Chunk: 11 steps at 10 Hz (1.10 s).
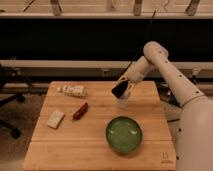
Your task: Place the eraser in the ceramic cup
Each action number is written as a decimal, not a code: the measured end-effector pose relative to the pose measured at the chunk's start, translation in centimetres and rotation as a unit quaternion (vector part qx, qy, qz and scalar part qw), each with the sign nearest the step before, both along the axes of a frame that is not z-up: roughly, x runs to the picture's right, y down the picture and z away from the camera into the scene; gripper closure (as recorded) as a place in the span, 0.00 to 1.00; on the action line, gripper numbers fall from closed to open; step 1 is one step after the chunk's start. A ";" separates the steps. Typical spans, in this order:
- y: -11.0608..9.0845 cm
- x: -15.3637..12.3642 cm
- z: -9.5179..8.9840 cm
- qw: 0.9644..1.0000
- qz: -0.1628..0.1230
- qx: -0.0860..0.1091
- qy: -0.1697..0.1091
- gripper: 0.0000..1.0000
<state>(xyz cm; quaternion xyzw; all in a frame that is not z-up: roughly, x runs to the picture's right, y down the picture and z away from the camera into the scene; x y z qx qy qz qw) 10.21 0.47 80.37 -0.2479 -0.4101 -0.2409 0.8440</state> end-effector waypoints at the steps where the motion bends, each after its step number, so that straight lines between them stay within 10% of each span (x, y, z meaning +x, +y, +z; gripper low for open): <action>1: 0.0 0.0 0.0 1.000 0.000 0.000 0.000 0.23; 11: -2.3 2.5 -1.0 0.999 0.028 0.019 0.013 0.20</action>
